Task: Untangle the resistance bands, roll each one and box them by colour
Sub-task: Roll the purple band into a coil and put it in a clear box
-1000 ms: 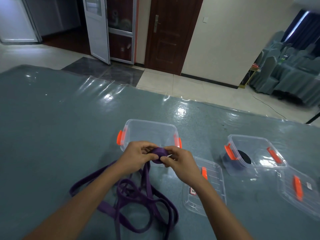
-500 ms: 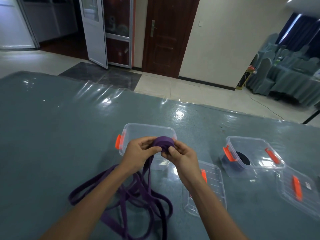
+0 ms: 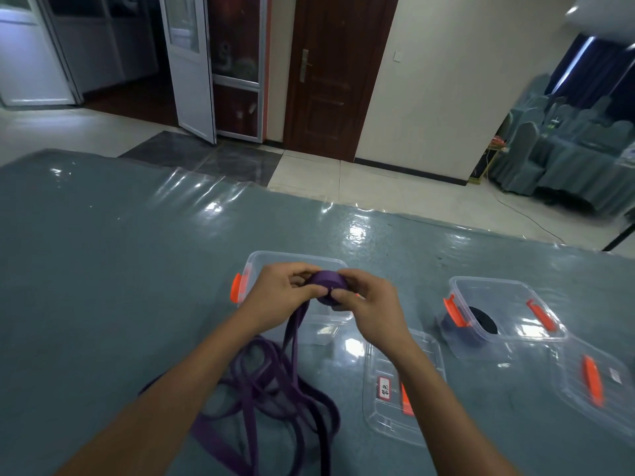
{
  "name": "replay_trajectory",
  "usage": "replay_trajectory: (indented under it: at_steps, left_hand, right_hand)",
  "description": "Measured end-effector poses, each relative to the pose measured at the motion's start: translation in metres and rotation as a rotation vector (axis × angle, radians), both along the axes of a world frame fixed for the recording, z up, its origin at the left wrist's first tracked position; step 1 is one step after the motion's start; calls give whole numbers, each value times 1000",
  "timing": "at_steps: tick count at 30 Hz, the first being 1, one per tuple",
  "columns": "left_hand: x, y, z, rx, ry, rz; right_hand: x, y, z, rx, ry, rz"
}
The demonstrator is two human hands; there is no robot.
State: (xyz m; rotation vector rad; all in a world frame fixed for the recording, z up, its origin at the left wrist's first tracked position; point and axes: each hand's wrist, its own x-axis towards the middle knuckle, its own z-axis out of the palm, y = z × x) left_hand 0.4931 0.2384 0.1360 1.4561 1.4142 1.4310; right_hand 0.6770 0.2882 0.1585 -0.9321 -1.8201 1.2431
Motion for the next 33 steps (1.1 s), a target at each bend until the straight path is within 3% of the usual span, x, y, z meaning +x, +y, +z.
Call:
replay_trajectory:
  at_steps: [8,13,26,33]
  left_hand:
    - [6,23,34,118,-195,-4]
    - [6,27,36,89,-291,-37]
    - [22,8,0,78,-289,23]
    - [2,-3,-8,-59,125,-20]
  right_hand:
    - [-4,16,38,-209,534,-63]
    - [-10,16,46,-219,619,-69]
    - [-8,-11,0,-300,488,-142]
    - [11,-3,-5,136,-123,-71]
